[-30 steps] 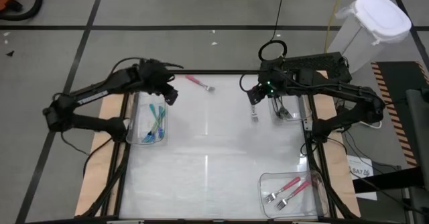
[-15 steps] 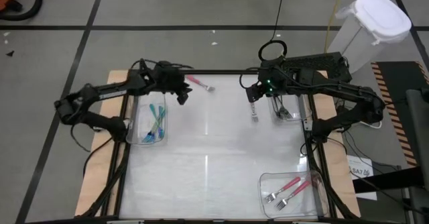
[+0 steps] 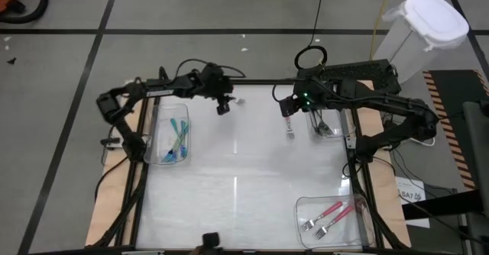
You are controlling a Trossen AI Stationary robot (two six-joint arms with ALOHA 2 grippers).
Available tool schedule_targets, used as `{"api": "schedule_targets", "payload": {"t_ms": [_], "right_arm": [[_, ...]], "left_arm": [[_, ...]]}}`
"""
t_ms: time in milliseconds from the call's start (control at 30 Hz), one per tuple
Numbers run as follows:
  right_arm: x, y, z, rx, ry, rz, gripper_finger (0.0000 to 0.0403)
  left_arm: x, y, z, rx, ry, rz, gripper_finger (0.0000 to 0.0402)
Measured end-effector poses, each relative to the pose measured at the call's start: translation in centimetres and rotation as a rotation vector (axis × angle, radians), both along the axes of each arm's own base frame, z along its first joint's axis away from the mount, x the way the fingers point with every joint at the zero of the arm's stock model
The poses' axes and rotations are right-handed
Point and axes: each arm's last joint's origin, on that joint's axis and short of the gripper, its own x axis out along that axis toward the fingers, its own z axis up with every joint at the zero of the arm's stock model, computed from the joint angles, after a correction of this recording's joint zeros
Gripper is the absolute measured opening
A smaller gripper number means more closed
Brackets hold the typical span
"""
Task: Sort silverware by color (type)
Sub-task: Put the pink fork into the bottom right transparent bin
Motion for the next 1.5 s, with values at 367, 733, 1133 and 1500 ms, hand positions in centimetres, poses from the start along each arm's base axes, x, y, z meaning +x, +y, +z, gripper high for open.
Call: {"api": "schedule_targets", "payload": {"t_ms": [367, 733, 1133, 1500], "right_arm": [[0.4, 1.5, 0.0, 0.023, -0.011, 0.032, 0.0199], [0.5, 3.1, -0.1, 0.048, -0.011, 0.060, 0.0199], [0.6, 4.0, -0.1, 0.079, -0.022, 0.046, 0.0199], [0.6, 5.1, -0.2, 0.105, -0.023, 0.048, 0.0199]], "left_arm": [[3.6, 3.8, -2.8, -0.073, 0.350, -0.107, 0.0141], [2.5, 6.1, -2.7, 0.066, 0.434, -0.266, 0.0141], [2.8, 6.9, -5.8, 0.092, 0.484, -0.397, 0.0140], [3.9, 7.1, -3.8, 0.123, 0.481, -0.356, 0.0140]]}}
